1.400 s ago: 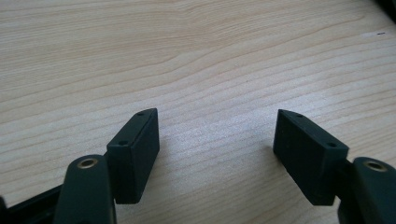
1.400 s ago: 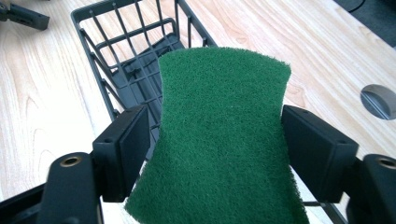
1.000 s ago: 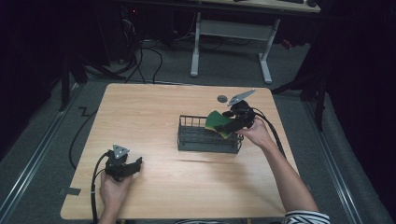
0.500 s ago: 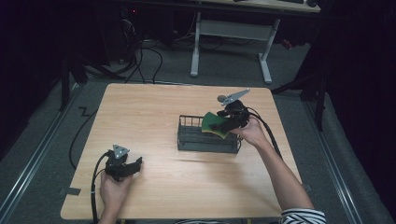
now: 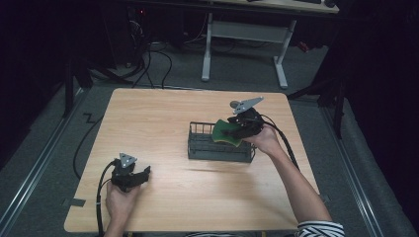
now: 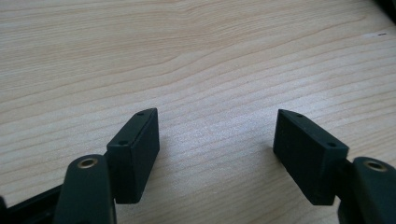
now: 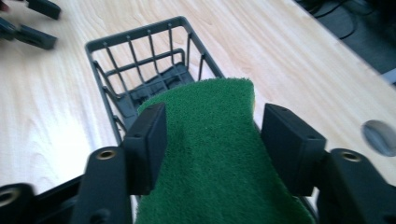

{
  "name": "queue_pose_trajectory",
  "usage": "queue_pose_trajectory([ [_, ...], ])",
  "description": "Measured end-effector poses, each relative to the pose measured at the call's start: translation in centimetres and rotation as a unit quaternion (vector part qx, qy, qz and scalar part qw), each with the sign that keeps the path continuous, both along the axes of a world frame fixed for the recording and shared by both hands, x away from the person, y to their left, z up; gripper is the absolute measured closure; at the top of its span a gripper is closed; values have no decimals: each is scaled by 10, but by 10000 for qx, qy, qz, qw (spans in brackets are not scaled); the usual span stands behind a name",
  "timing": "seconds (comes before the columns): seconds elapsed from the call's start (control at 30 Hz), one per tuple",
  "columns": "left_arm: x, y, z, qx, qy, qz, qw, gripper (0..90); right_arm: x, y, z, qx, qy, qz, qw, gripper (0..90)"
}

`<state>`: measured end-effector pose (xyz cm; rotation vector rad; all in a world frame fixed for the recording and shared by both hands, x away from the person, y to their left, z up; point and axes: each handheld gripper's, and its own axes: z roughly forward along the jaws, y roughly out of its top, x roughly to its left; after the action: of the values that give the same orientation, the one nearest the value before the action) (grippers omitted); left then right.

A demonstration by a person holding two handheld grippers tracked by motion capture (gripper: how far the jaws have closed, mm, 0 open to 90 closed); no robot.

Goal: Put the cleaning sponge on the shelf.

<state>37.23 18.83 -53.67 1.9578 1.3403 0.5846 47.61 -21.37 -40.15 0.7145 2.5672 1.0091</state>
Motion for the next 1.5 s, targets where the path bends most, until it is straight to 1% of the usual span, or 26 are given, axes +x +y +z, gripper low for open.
queue_pose_trajectory([
  [0.1, 0, 0, 0, 3, 1, 1, 10000, 319, -1, 2, -1, -93, -75, 3, 9999, 450],
  [0.17, 0, 0, 0, 3, 2, 1, 10000, 319, 0, 2, -1, -132, -116, 53, 9998, 449],
  [0.2, 0, 0, 0, 3, 2, 1, 10000, 319, 0, 2, 0, -146, -92, 35, 9998, 442],
  [0.27, 0, 0, 0, 1, 1, -1, 10000, 319, 2, 3, 0, -207, -104, 35, 9997, 396],
  [0.33, 0, 0, 0, 1, 0, 0, 10000, 319, 4, 4, -1, -300, -28, 22, 9995, 325],
  [0.37, 0, 0, 0, 0, 0, 0, 10000, 319, 5, 4, -3, -405, 71, -2, 9992, 300],
  [0.47, 0, 0, 0, 1, 1, 0, 10000, 318, 8, 3, -9, -579, 253, -2, 9980, 276],
  [0.57, 0, 0, 0, 0, 0, 0, 10000, 319, 7, 1, -14, -629, 246, -13, 9977, 304],
  [0.67, 0, 0, 0, 0, 0, -1, 10000, 319, 5, -4, -14, -547, 169, -8, 9984, 398],
  [0.73, 0, 0, 0, 1, 0, -1, 10000, 319, 4, -8, -13, -519, 143, -19, 9985, 401],
  [0.83, 0, 0, 0, 5, 2, 0, 10000, 318, 2, -17, -11, -478, 127, -107, 9987, 403],
  [0.93, 0, 0, 0, 1, 0, 0, 10000, 319, 1, -25, -10, -396, 132, -168, 9990, 404],
  [1.0, 0, 0, 0, 2, 0, 0, 10000, 319, 1, -30, -12, -408, 185, -254, 9987, 396],
  [1.1, 0, 0, 0, 2, -1, 2, 10000, 319, 1, -37, -16, -338, 245, -389, 9984, 422],
  [1.23, 0, 0, 0, 1, -1, 6, 10000, 319, -1, -43, -20, -238, 282, -438, 9984, 428],
  [1.27, 0, 0, 0, 1, -1, 7, 10000, 319, -2, -45, -20, -197, 284, -468, 9983, 426],
  [1.3, 0, 0, 0, 1, -1, 7, 10000, 319, -4, -48, -20, -49, 226, -572, 9981, 408],
  [1.33, 0, 0, 0, 2, 1, 5, 10000, 319, -4, -48, -20, -49, 226, -572, 9981, 408],
  [1.37, 0, 0, 0, 0, -1, 7, 10000, 319, -5, -51, -20, 67, 230, -629, 9977, 401],
  [1.4, 0, 0, 0, 1, -1, 6, 10000, 319, -7, -54, -20, 255, 233, -719, 9968, 394],
  [1.5, 0, 0, 0, 1, 0, 6, 10000, 319, -11, -60, -18, 409, 198, -931, 9946, 379],
])
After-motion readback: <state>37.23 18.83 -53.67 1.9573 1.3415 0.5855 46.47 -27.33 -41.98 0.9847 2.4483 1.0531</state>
